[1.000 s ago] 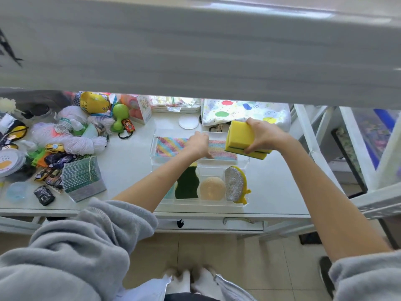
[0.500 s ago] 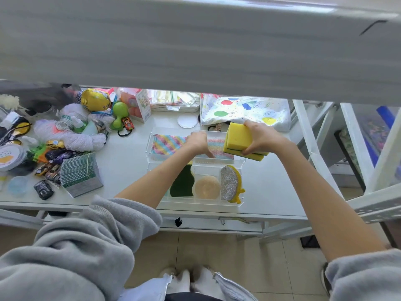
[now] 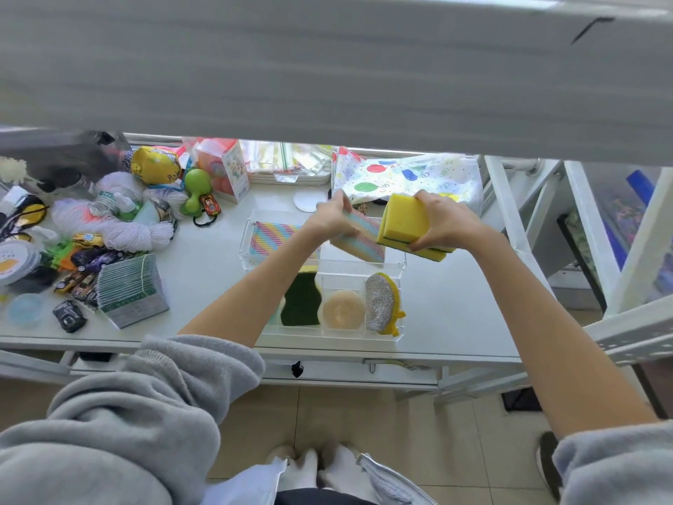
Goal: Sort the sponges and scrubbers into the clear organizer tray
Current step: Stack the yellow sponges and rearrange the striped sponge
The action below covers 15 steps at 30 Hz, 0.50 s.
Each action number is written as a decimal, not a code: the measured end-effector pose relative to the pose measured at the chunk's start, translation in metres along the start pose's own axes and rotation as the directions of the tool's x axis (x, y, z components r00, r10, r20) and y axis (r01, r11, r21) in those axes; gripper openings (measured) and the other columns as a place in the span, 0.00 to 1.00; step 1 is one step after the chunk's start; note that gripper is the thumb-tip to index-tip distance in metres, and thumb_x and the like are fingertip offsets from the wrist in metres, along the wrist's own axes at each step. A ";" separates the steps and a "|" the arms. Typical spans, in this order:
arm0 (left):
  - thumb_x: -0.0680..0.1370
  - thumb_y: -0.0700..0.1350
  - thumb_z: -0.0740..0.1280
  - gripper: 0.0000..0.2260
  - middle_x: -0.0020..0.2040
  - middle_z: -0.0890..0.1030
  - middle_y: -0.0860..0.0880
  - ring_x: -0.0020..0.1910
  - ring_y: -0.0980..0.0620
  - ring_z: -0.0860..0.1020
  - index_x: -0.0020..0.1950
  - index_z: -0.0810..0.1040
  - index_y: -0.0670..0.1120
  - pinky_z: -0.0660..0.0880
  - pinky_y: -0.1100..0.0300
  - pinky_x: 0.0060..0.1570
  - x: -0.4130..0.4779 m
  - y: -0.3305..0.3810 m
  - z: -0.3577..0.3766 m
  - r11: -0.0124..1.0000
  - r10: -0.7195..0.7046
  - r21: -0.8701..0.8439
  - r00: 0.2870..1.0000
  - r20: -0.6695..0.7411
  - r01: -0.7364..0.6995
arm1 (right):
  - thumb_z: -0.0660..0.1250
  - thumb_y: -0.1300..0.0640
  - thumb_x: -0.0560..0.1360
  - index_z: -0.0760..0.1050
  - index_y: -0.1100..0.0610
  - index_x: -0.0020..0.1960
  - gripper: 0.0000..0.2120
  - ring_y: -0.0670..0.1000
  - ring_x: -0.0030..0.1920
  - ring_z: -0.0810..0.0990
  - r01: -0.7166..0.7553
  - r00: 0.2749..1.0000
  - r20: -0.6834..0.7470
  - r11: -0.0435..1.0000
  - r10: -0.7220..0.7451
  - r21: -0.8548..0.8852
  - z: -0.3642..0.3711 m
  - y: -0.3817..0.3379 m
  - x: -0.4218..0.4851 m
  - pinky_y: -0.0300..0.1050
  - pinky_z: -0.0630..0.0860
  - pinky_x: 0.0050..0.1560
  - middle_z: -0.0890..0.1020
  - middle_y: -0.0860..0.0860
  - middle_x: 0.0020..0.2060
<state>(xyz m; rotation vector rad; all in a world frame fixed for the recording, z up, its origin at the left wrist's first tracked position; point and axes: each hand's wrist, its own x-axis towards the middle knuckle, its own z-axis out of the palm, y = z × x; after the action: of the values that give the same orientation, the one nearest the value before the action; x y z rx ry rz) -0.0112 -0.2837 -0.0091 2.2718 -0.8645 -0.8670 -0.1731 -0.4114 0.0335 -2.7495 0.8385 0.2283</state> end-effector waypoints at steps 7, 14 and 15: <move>0.74 0.40 0.71 0.21 0.66 0.70 0.41 0.53 0.47 0.73 0.65 0.69 0.42 0.75 0.56 0.51 -0.019 -0.042 -0.073 0.999 -0.052 0.014 0.997 -0.056 0.053 | 0.78 0.48 0.63 0.65 0.57 0.64 0.36 0.59 0.55 0.75 0.026 1.000 -0.008 1.000 -0.026 -0.001 -0.003 -0.011 0.004 0.55 0.70 0.55 0.77 0.56 0.56; 0.71 0.45 0.74 0.19 0.68 0.72 0.41 0.65 0.42 0.72 0.59 0.73 0.42 0.73 0.52 0.59 -0.032 -0.086 -0.078 0.993 -0.057 0.092 0.977 -0.204 0.077 | 0.77 0.47 0.63 0.65 0.58 0.64 0.36 0.58 0.56 0.75 0.138 0.989 0.049 0.990 -0.137 -0.028 0.015 -0.059 0.025 0.51 0.70 0.52 0.77 0.56 0.57; 0.71 0.45 0.74 0.19 0.67 0.73 0.41 0.64 0.42 0.72 0.58 0.73 0.42 0.73 0.53 0.56 -0.032 -0.087 -0.075 0.992 -0.048 0.099 0.973 -0.228 0.072 | 0.77 0.47 0.63 0.65 0.58 0.65 0.37 0.58 0.57 0.74 0.147 0.987 0.063 0.989 -0.145 -0.030 0.019 -0.064 0.028 0.52 0.69 0.54 0.76 0.56 0.57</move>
<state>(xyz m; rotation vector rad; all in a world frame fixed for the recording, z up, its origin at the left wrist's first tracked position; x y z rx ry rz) 0.0564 -0.1854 -0.0083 2.4426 -0.7588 -0.5853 -0.1148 -0.3693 0.0216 -2.8044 0.6197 0.2988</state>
